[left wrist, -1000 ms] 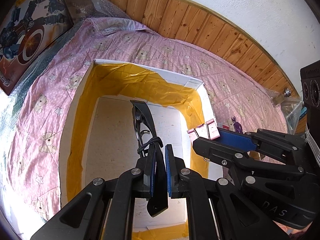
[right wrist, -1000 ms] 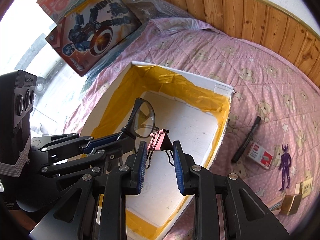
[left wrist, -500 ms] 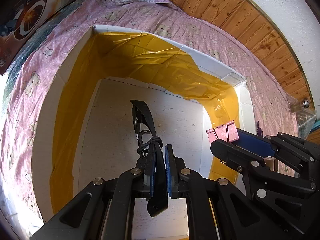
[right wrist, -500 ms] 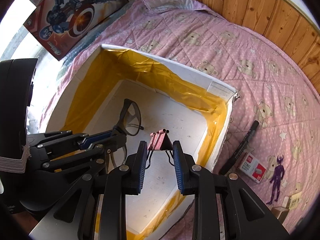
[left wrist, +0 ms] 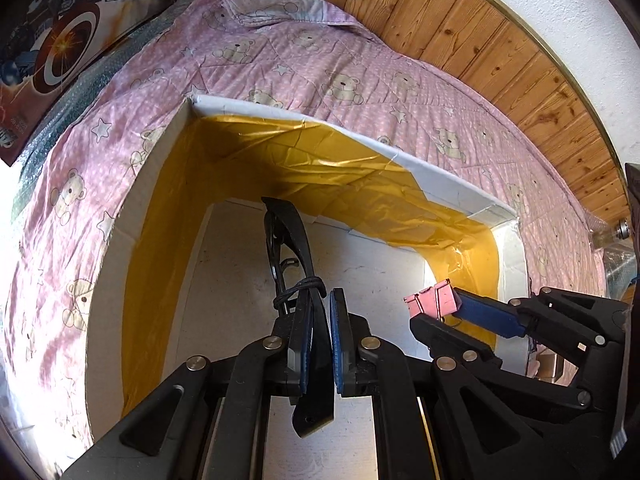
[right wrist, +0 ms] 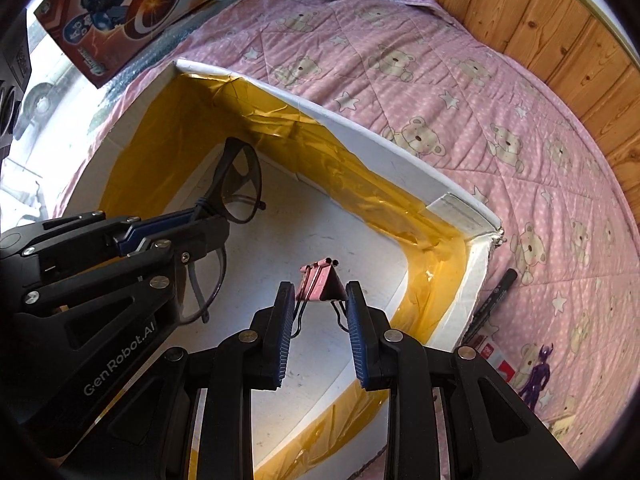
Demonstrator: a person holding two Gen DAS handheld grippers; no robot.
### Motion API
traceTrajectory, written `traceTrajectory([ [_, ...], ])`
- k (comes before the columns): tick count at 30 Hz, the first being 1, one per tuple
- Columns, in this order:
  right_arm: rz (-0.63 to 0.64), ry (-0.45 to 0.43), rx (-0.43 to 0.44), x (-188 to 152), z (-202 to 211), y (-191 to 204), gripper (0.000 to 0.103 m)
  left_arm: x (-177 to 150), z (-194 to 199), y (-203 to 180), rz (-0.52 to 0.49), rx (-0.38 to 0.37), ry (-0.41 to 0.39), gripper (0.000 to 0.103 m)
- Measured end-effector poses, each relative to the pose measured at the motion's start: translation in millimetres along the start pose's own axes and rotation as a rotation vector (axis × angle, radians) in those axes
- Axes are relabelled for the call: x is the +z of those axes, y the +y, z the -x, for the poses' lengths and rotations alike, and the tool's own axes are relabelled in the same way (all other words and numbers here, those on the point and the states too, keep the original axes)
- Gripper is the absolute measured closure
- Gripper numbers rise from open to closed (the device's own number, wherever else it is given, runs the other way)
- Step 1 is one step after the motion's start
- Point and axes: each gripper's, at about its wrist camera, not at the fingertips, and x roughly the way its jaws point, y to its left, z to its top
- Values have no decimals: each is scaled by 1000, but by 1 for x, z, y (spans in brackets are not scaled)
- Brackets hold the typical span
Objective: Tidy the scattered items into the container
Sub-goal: 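Open the left tool to drop the glasses while the right tool releases the clip into the box, then withdraw both tools from the box back toward the remaining items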
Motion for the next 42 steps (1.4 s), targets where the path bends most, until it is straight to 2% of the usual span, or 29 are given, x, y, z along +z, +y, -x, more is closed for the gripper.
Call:
traceTrajectory([
  [6, -38, -16, -14, 11, -5, -1, 73, 10, -10, 10, 45, -55, 7, 93],
  [10, -57, -15, -13, 12, -5, -2, 72, 10, -15, 19, 77, -51, 5, 77],
  [15, -72, -24, -14, 5, 2, -3, 71, 4, -10, 22, 65, -43, 9, 71],
  [25, -93, -37, 7, -23, 22, -1, 71, -5, 19, 12, 26, -41, -22, 70],
  [42, -77, -110, 55, -72, 67, 29, 71, -56, 68, -1, -50, -26, -56, 70],
])
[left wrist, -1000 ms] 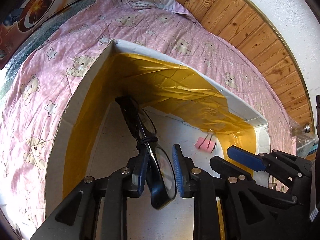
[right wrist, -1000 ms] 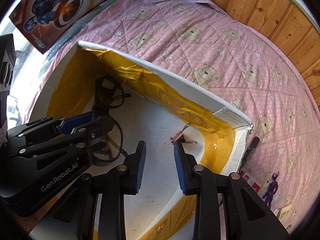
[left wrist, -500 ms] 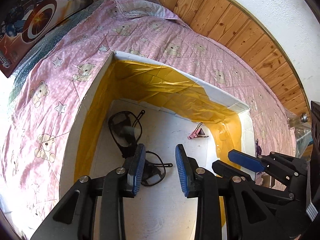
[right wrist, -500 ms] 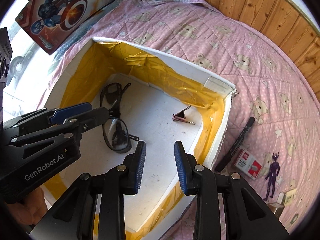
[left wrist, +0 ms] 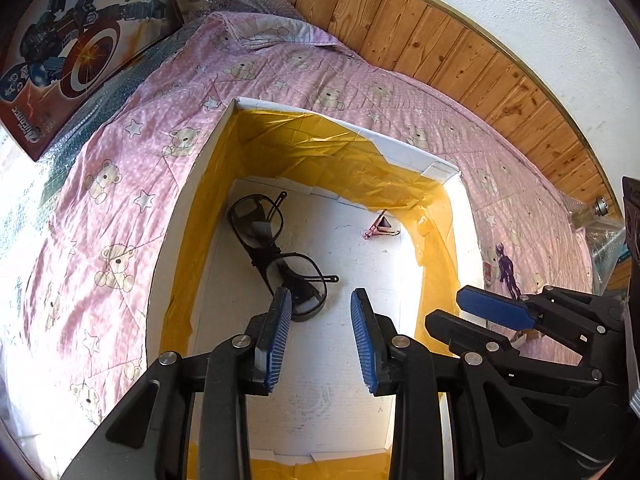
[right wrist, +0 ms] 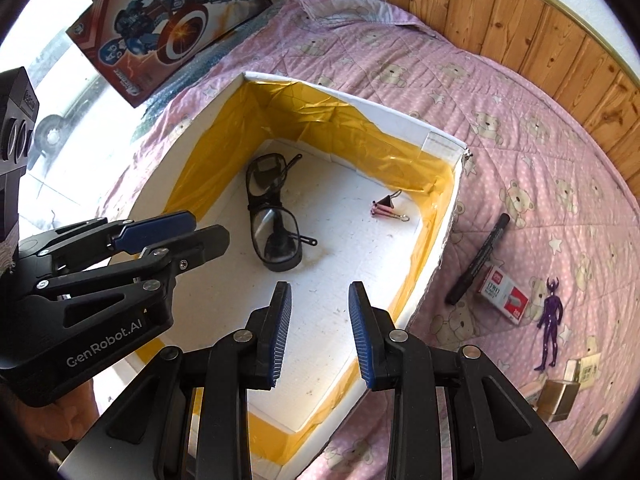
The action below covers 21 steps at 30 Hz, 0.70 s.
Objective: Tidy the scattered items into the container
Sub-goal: 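Withdraw both tools from the box back toward the remaining items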
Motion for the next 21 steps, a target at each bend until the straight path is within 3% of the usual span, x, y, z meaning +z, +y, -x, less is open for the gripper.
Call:
traceTrajectory([
  [14, -64, -71, 113, -57, 13, 2, 71, -46, 24, 3, -17, -6, -6, 70],
  [21, -48, -123, 111, -83, 30, 8, 71, -67, 35, -7, -45, -12, -15, 70],
])
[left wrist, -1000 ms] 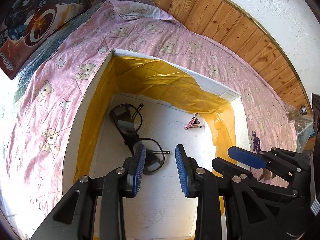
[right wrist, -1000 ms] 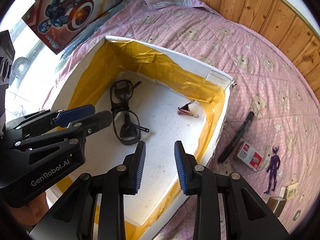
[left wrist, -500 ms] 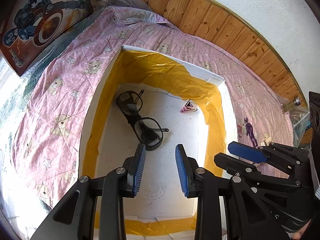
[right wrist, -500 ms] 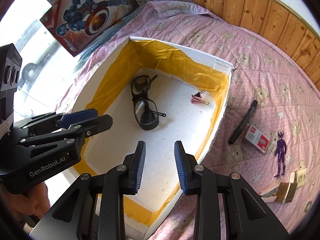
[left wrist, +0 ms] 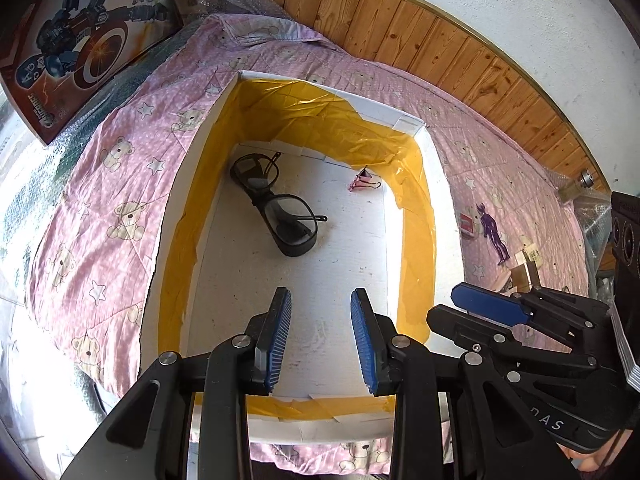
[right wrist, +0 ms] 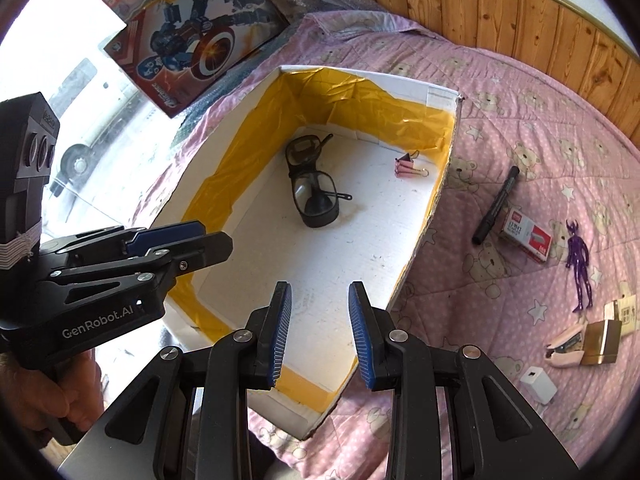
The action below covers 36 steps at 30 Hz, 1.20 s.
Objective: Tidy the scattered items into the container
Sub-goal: 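Withdraw both tools from the box back toward the remaining items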
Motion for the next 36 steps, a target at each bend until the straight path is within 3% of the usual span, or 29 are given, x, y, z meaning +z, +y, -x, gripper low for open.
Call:
traceTrajectory([
  [11, -16, -168, 3, -57, 47, 8, 71, -39, 40, -33, -137, 11, -111, 70],
  [23, -174, -323, 35, -125, 86, -16, 70, -83, 63, -82, -313, -30, -171, 70],
  [30, -297, -354, 15, -168, 99, -59, 69, -108, 54, -122, -384, -101, -141, 70],
  [36, -429, -321, -20, -206, 89, -107, 67, -125, 26, -159, -443, -133, -85, 69],
])
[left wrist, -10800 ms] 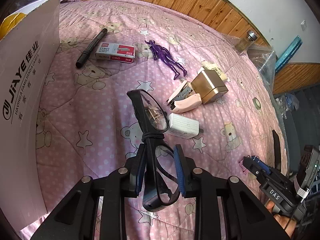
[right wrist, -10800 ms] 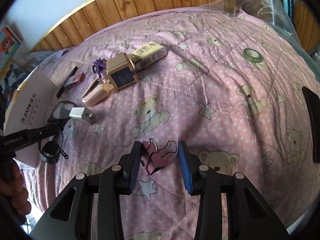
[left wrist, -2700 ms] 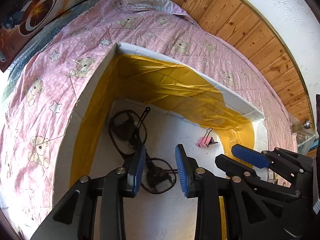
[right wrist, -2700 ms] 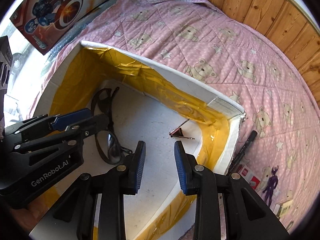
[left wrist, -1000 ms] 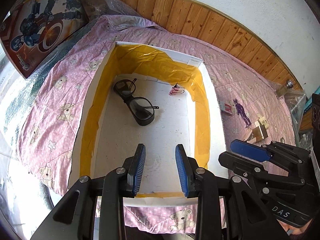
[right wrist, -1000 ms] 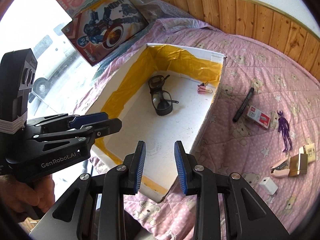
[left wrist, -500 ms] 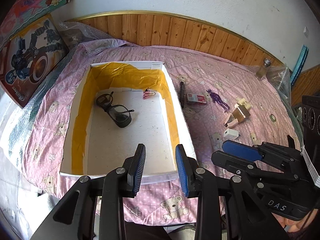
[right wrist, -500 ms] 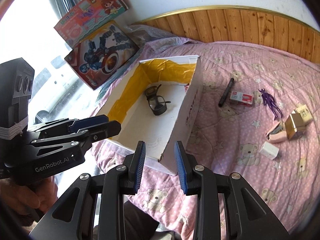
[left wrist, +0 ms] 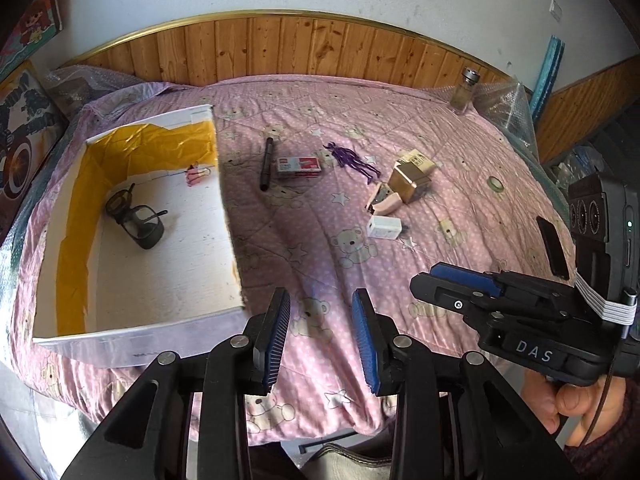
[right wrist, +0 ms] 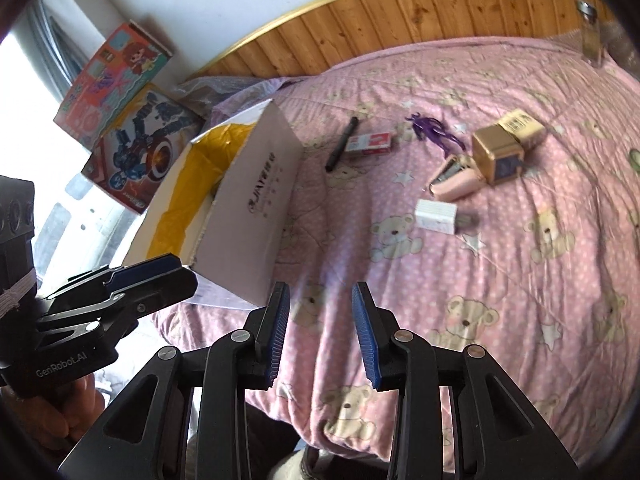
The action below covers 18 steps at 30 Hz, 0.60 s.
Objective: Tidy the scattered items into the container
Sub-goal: 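Withdraw both tools from the box back toward the remaining items, then grasp the white ribbed block with the left tool while the right tool grasps the gold square box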
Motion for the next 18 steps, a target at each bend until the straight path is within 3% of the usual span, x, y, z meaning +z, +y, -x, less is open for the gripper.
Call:
traceTrajectory([
  [10, -80, -7, -81, 8, -3, -61, 67, 15, -69, -40, -29, -82, 89, 62],
  [18, -79, -39, -210, 55, -7, -110, 66, 36, -145, -60, -12, -129, 167, 55],
])
